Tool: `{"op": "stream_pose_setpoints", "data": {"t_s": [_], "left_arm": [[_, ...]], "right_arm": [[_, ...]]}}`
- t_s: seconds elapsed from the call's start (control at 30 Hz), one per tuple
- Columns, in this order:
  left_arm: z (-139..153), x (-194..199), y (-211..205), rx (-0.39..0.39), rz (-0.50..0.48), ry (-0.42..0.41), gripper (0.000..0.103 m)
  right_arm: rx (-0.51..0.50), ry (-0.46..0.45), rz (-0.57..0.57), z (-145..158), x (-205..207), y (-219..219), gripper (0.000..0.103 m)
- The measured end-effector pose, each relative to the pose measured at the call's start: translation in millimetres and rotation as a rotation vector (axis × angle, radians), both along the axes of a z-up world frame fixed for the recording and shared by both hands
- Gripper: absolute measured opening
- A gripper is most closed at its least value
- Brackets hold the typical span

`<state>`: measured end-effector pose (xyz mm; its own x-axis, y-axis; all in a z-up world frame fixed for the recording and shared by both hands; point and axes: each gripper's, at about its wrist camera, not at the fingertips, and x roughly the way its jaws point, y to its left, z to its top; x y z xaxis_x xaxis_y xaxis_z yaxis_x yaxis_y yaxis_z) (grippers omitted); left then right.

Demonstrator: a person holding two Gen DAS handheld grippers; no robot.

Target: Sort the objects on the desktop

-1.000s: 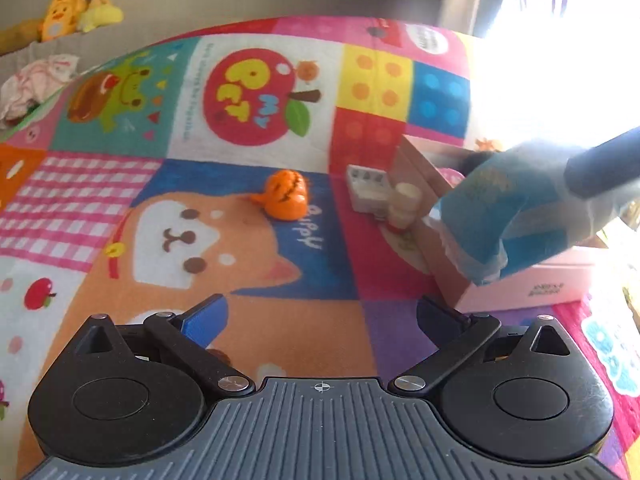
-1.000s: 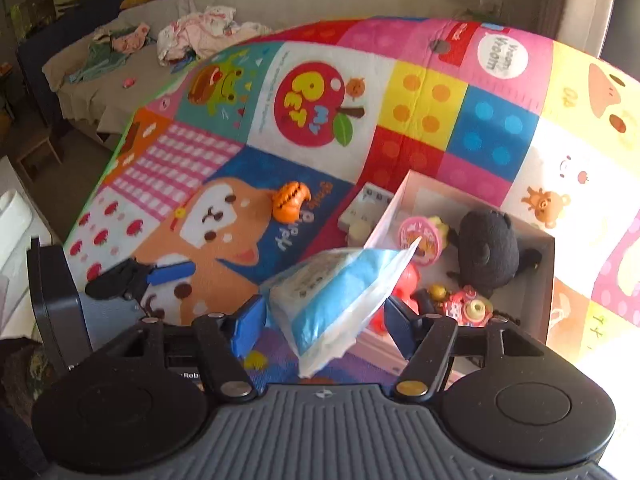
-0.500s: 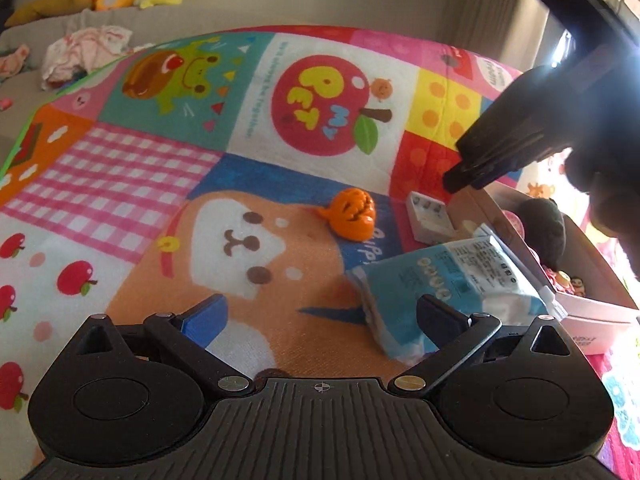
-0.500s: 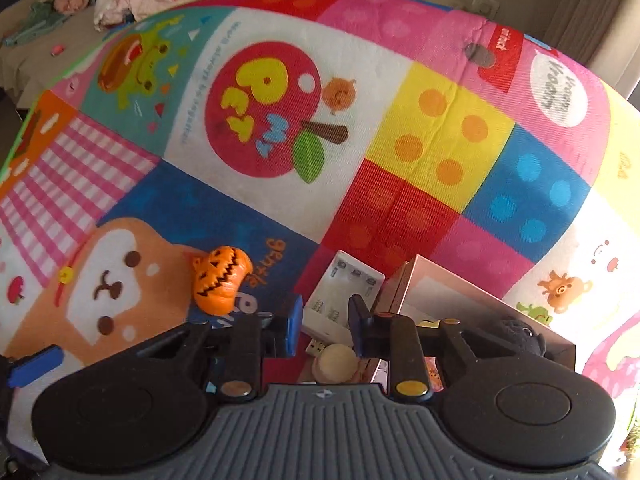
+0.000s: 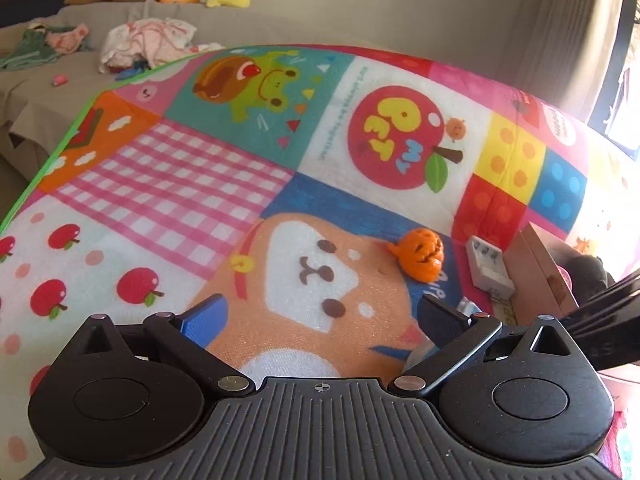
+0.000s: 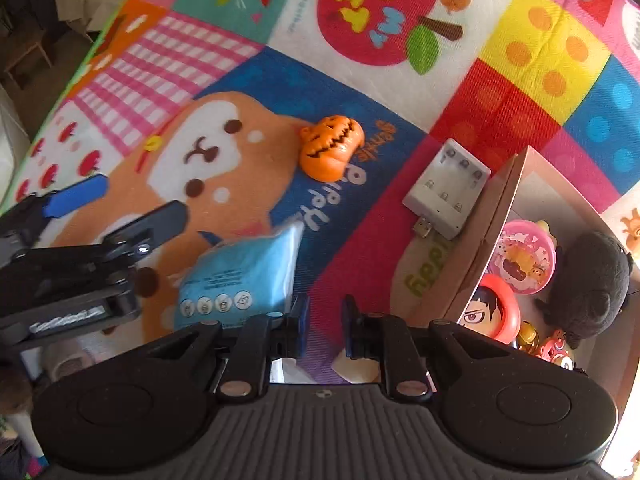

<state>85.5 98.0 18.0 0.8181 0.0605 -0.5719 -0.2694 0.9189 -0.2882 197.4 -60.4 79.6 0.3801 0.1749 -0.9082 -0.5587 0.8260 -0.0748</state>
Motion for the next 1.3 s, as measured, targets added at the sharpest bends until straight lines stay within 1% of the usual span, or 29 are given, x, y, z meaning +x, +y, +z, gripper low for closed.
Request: {"op": "stream_pose_setpoints", "data": {"t_s": [0.07, 0.1, 0.13, 0.2, 0.27, 0.3, 0.33, 0.4, 0.43, 0.53, 0.6, 0.7, 0.8, 0.87, 0.93, 0.97, 1.07, 1.13, 1.17, 1.23, 1.27, 1.3], "left_arm": [[0, 0, -4, 0.015, -0.02, 0.001, 0.103], [-1, 0, -7, 0.026, -0.034, 0.002, 0.103], [-1, 0, -10, 0.037, -0.046, 0.003, 0.103], [-3, 1, -13, 0.049, -0.053, 0.008, 0.103], [-4, 2, -11, 0.045, -0.043, 0.013, 0.103], [-5, 3, -9, 0.041, -0.034, 0.016, 0.103], [-5, 3, -7, 0.036, -0.025, 0.018, 0.103], [-6, 3, -4, 0.027, -0.013, 0.022, 0.103], [-6, 4, -4, 0.026, -0.014, 0.023, 0.103], [-6, 3, -6, 0.032, -0.024, 0.02, 0.103], [-6, 3, -7, 0.037, -0.028, 0.018, 0.103], [-7, 4, -6, 0.035, -0.023, 0.024, 0.103], [-7, 4, -5, 0.033, -0.022, 0.024, 0.103], [-7, 3, -6, 0.035, -0.028, 0.019, 0.103], [-7, 2, -8, 0.039, -0.039, 0.016, 0.103], [-7, 2, -9, 0.04, -0.044, 0.015, 0.103], [-7, 2, -12, 0.035, -0.073, 0.009, 0.103], [-6, 1, -17, 0.038, -0.104, 0.004, 0.103], [-6, 1, -20, 0.044, -0.118, 0.0, 0.103], [-4, -2, -26, 0.06, -0.136, -0.015, 0.103], [-3, -3, -27, 0.062, -0.145, -0.027, 0.103], [0, -4, -30, 0.063, -0.151, -0.041, 0.103]], "right_arm": [[0.015, -0.064, -0.033, 16, -2, -8, 0.017], [0.009, -0.107, -0.054, 23, -1, -11, 0.017], [-0.003, -0.131, -0.058, 25, 0, -12, 0.017], [-0.028, -0.139, -0.053, 22, 1, -11, 0.017], [-0.064, -0.132, -0.024, 11, -3, -7, 0.018], [-0.111, -0.166, 0.007, 2, -11, -4, 0.018], [-0.17, -0.219, 0.045, -10, -19, 1, 0.018], [-0.264, -0.313, 0.086, -28, -34, 8, 0.018], [-0.297, -0.328, 0.095, -36, -37, 11, 0.018], [-0.358, -0.355, 0.117, -54, -40, 17, 0.017], [-0.375, -0.368, 0.121, -57, -40, 19, 0.015], [-0.352, -0.336, 0.126, -56, -46, 17, 0.013], [-0.325, -0.307, 0.169, -48, -69, 19, 0.013], [-0.327, -0.308, 0.184, -44, -86, 19, 0.013], [-0.314, -0.282, 0.185, -41, -104, 10, 0.013], [-0.313, -0.279, 0.176, -40, -112, 4, 0.013], [-0.327, -0.323, 0.104, -36, -131, -19, 0.013], [-0.307, -0.361, 0.02, -34, -135, -39, 0.013], [-0.278, -0.372, -0.014, -32, -137, -49, 0.013], [-0.184, -0.369, -0.076, -25, -143, -69, 0.017], [-0.151, -0.373, -0.098, -23, -146, -76, 0.025], [-0.11, -0.38, -0.126, -21, -150, -86, 0.037]]}}
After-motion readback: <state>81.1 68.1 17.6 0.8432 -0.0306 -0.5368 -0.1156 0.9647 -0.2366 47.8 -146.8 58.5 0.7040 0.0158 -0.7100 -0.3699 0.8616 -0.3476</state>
